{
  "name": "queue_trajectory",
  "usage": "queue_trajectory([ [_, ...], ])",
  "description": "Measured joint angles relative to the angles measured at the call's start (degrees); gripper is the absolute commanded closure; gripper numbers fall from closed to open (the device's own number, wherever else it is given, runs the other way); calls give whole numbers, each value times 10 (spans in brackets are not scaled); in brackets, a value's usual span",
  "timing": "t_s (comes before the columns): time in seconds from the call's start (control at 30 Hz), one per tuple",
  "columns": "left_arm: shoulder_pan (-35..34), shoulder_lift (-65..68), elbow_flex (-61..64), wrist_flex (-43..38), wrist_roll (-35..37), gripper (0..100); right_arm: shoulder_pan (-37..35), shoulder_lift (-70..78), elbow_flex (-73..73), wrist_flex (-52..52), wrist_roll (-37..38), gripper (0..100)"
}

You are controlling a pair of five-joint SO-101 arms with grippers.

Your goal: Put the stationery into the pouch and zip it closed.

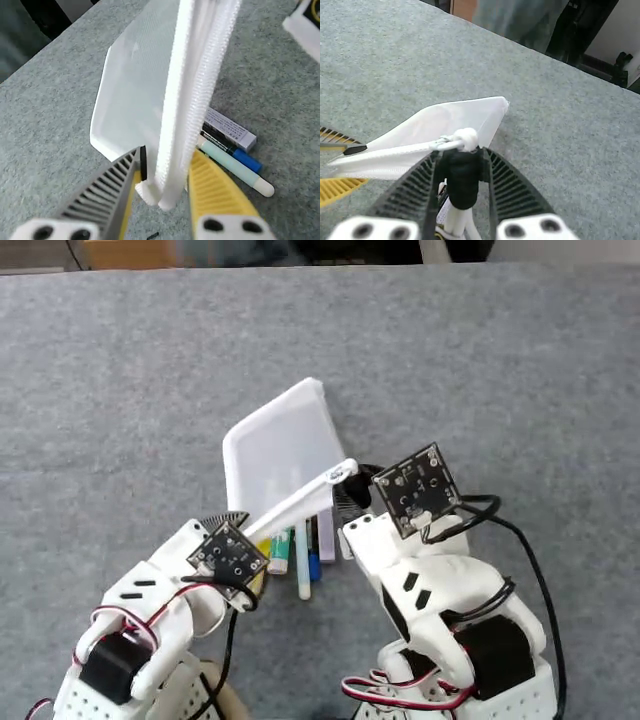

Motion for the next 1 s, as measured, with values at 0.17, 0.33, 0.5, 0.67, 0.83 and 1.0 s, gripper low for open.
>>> queue_trajectory([
  [0.17, 0, 1, -14, 13, 0, 867, 0, 0, 0, 0, 0, 986],
  [0.33, 0, -1, -105, 107, 0, 727, -3, 0, 0, -12, 0, 986],
  [0.5, -26, -1, -178, 189, 22, 750, -1, 0, 0, -23, 0, 986],
  [0.67, -51, -1, -231, 197, 23, 763, -11, 4, -14, -31, 0, 986],
  [0.83, -76, -1, -284, 197, 24, 765, -12, 4, -90, -75, 0, 986],
  [1.0, -104, -1, -324, 197, 25, 766, -12, 0, -182, -100, 0, 986],
])
